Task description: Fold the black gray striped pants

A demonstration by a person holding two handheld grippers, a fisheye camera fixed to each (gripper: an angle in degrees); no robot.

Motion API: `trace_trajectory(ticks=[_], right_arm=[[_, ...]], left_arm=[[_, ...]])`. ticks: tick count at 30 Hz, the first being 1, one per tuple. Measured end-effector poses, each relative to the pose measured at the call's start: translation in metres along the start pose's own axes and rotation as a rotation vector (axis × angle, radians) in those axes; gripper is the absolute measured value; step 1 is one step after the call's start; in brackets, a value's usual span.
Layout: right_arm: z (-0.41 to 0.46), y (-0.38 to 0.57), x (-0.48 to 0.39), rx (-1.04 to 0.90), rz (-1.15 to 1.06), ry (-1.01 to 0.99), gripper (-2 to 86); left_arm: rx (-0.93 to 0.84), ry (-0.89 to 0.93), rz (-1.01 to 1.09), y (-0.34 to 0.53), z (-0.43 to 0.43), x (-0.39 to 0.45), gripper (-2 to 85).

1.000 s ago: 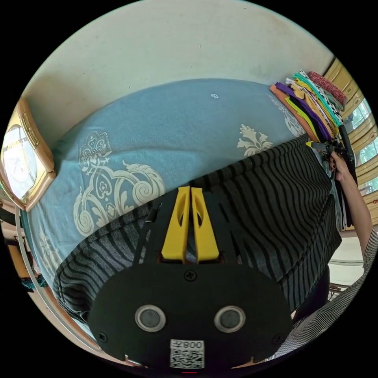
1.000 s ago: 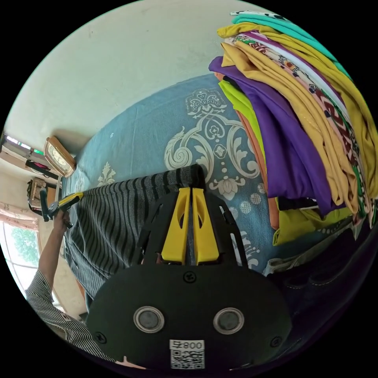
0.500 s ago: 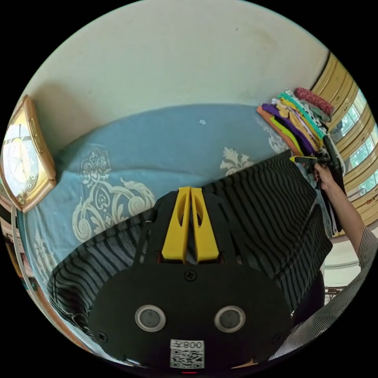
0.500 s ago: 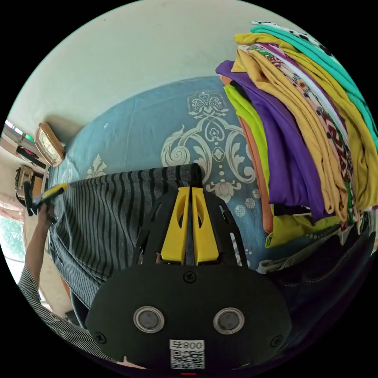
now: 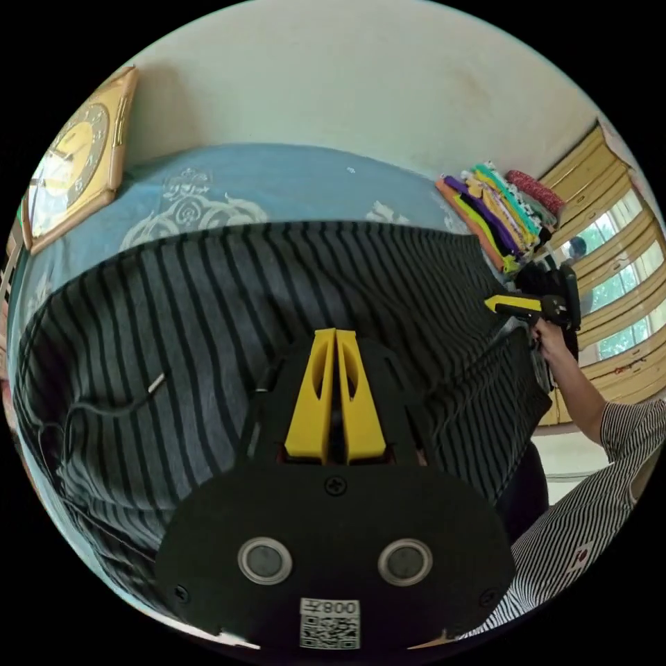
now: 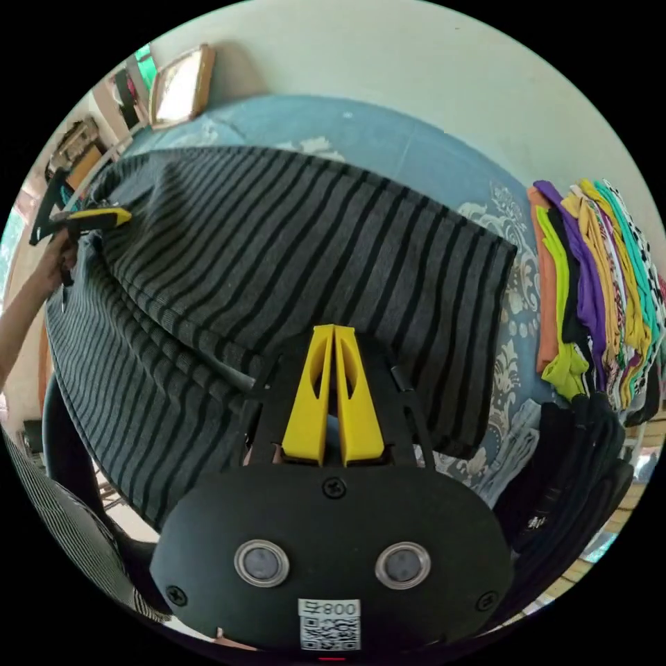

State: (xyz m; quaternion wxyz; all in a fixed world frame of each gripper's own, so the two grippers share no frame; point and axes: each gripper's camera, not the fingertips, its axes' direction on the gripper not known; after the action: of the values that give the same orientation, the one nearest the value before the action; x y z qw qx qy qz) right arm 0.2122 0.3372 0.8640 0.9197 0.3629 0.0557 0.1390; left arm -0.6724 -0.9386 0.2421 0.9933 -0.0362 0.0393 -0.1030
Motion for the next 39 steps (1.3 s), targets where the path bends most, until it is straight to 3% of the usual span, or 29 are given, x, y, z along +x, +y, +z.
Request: trace_trajectory(ticks=[2,5,8,11,13,15,18,24,29,34,39], right_arm=[[-0.001,-0.002,-0.003,0.035,0.058,-0.011,0.0],[-0.028,-0.010,-0.011,0.066,0.117,-0.059,0.0],[-0.054,-0.015,-0.057,0.140,0.057,-0.154,0.0],[-0.031,-0.031,-0.112,0.033,-0.024,-0.171,0.0],[-0.016,-0.044,-0.134,-0.057,-0.005,-0.145,0.0],[-0.038,-0.056,-0.156,0.011,-0.033,-0.154,0.0],[-0.082,-0.095,-0.208,0.158,-0.122,-0.123,0.0],[-0.077,-0.228,-0.321,0.196,-0.313,-0.183,0.1],[0.001,-0.321,-0.370,-0.040,-0.289,-0.055,0.1],[-0.007,-0.318,-0.371,0.022,-0.242,-0.141,0.0],[-0.029,-0.306,-0.381,0.103,-0.221,-0.122,0.0]], left_arm=[[-0.035,-0.052,-0.051,0.035,-0.005,-0.007,0.1],[0.082,-0.005,-0.129,0.099,-0.057,-0.019,0.1],[0.155,-0.145,-0.249,0.173,-0.106,-0.042,0.1],[0.053,-0.348,-0.430,0.242,-0.115,-0.087,0.2],[-0.097,-0.335,-0.504,0.282,-0.100,-0.115,0.2],[0.048,-0.234,-0.602,0.328,-0.127,-0.124,0.1],[0.209,-0.221,-0.564,0.379,-0.160,-0.114,0.1],[0.258,-0.293,-0.694,0.500,-0.161,-0.121,0.1],[0.225,-0.269,-0.685,0.538,-0.143,-0.128,0.1],[0.471,-0.330,-0.492,0.544,-0.190,-0.096,0.1],[0.343,-0.314,-0.324,0.456,-0.152,-0.149,0.2]])
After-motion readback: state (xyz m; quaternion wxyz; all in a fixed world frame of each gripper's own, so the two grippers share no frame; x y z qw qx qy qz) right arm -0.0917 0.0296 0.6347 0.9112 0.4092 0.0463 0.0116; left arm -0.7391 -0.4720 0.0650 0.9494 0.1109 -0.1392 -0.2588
